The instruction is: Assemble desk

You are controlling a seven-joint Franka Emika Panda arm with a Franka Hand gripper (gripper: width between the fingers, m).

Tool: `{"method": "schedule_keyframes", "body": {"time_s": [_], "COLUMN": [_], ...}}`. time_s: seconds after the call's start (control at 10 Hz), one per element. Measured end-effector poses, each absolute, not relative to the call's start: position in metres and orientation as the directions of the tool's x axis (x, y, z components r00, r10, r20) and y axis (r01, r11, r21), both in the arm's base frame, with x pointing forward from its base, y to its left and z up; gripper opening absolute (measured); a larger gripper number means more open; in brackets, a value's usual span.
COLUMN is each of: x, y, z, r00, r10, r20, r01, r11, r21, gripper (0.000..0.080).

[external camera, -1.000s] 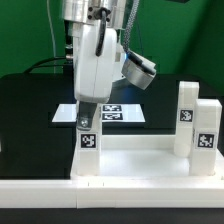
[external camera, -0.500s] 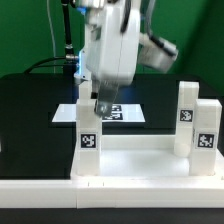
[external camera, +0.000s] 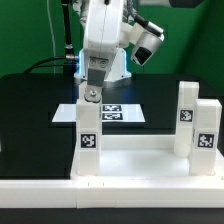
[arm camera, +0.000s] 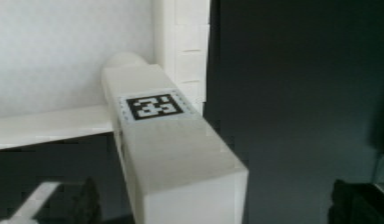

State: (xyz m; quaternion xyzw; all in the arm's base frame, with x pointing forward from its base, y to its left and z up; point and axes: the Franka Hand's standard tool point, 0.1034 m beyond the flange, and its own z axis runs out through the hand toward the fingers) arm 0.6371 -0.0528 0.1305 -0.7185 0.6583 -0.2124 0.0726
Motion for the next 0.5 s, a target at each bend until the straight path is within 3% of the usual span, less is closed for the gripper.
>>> {"method": "schedule_keyframes", "body": {"time_s": [0.3, 0.5], "x": [0.635, 0.635], "y": [-0.073, -0.062], "z": [0.134, 0.131], "r00": [0.366, 0.382], "r10": [-0.878, -0.869], "r20": [0.31, 0.315], "r01": [-0.833, -0.821], "r11": [-0.457, -0.476], "r21": [-0.311, -0.316], "gripper": [0.0649, 0.0649]}}
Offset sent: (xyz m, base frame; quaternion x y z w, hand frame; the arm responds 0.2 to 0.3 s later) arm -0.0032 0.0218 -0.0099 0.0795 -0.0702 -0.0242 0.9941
